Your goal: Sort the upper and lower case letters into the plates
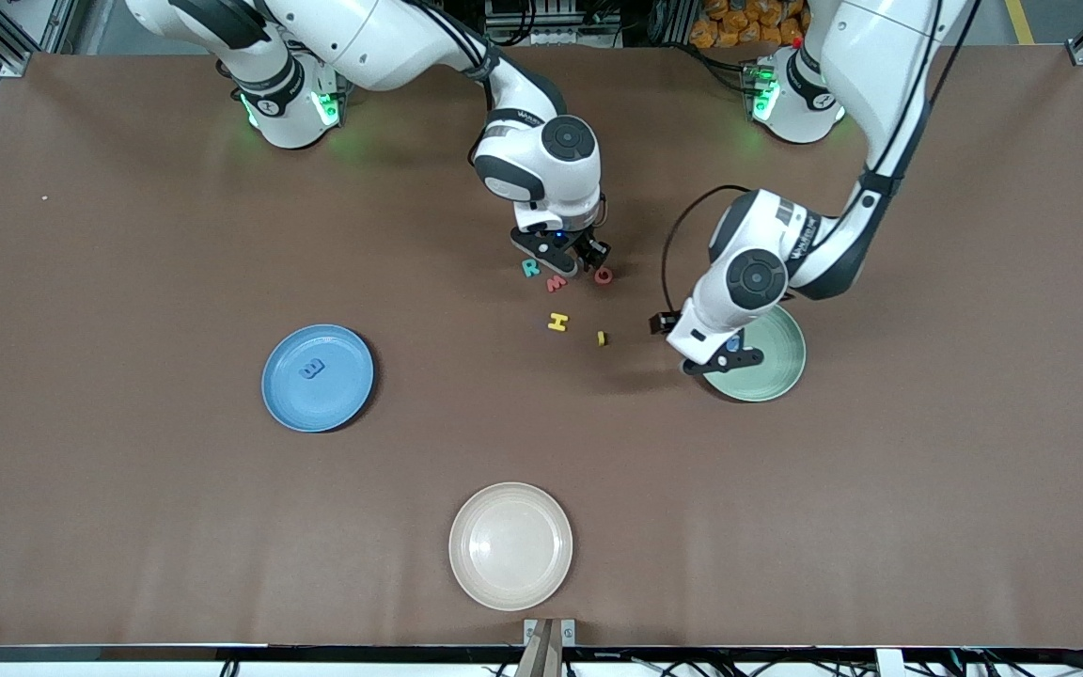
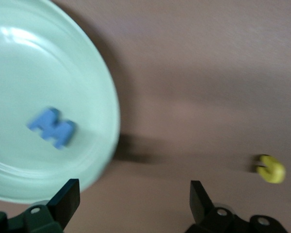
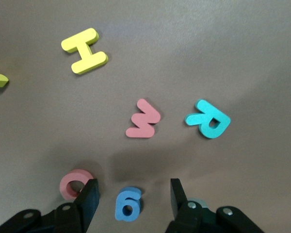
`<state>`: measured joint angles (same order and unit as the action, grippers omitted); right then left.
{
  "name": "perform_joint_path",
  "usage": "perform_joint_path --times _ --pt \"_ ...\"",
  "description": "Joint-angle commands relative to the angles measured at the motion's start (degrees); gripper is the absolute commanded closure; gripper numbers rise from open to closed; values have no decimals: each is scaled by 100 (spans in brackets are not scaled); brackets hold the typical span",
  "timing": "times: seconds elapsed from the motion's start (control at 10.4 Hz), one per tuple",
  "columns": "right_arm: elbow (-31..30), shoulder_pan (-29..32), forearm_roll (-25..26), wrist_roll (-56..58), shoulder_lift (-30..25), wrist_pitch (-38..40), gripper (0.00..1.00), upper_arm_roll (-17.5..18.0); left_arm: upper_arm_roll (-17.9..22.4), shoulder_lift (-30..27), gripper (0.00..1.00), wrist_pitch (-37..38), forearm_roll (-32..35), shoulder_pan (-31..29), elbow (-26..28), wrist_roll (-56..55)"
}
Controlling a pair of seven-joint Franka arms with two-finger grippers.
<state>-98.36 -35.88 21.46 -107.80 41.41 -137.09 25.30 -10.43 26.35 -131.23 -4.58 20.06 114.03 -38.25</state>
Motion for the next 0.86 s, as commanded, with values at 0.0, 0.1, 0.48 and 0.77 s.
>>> perform_joint_path --times 0.0,0.1,0.48,0.77 --pt "326 -103 121 -373 245 95 32 19 14 28 0 -209 -262 243 -21 -725" --pt "335 -138 121 -452 289 86 32 28 14 37 0 -219 -254 261 -13 -745" --pt "414 -252 148 -628 447 77 37 28 23 28 0 -219 -254 253 -13 -745" --pt "528 -261 156 -698 552 77 49 28 23 28 0 -219 -245 253 -21 -745"
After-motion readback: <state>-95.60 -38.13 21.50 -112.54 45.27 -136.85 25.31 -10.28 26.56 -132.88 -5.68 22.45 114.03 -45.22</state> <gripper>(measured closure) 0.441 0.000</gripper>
